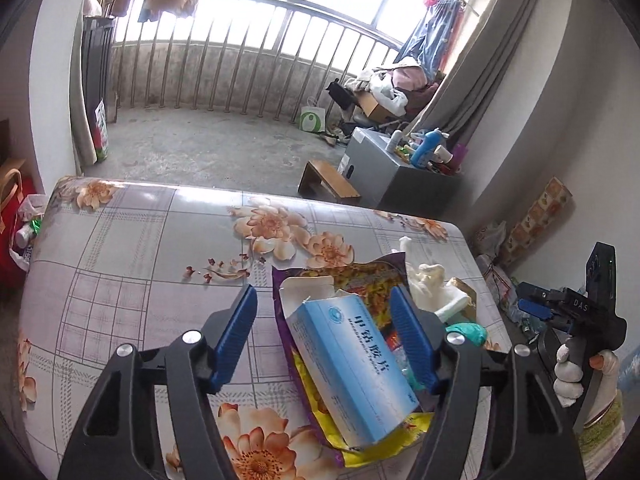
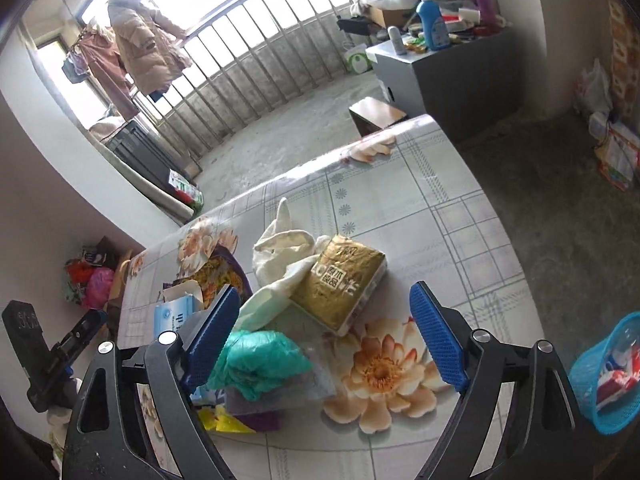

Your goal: Collect trash

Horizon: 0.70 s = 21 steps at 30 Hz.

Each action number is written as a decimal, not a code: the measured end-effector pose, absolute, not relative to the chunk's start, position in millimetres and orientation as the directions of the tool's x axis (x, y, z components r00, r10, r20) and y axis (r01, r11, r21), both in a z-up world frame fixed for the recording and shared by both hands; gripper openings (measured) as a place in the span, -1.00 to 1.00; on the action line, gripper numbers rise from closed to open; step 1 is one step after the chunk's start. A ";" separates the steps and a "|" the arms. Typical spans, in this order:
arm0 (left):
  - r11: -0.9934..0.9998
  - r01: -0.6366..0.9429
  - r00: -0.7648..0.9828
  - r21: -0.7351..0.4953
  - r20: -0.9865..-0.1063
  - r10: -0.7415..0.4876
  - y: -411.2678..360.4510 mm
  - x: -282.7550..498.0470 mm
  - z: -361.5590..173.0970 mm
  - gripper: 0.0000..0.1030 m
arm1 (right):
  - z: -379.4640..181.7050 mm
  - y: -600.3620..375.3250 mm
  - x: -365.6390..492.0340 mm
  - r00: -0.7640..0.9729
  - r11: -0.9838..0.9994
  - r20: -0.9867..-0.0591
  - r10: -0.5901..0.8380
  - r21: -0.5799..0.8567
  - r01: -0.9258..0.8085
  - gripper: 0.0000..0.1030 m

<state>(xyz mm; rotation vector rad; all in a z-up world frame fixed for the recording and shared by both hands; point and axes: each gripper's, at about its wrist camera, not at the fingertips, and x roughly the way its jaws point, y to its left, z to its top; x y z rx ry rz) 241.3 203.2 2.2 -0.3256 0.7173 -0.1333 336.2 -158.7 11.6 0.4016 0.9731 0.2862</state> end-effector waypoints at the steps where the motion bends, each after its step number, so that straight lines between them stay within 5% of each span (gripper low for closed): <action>1: 0.937 -0.009 0.736 -0.348 -0.637 -0.230 207.4 252.2 -6.9 0.13 | 5.3 -156.5 348.5 0.516 0.883 -0.745 0.423 0.466 -0.051 0.49; 13: 0.896 0.010 0.616 -0.443 -0.703 -0.355 205.4 340.5 -71.6 -0.09 | -34.7 -86.9 422.8 0.370 0.902 -0.823 0.431 0.384 -0.198 0.25; 17: 0.882 0.052 0.586 -0.468 -0.701 -0.407 193.9 340.7 -82.1 -0.19 | -31.0 -68.8 409.7 0.338 0.888 -0.829 0.445 0.361 -0.284 -0.22; 21: 0.866 0.087 0.559 -0.492 -0.696 -0.451 182.9 329.4 -83.7 -0.29 | -30.3 -64.5 392.4 0.326 0.881 -0.834 0.445 0.342 -0.327 -0.48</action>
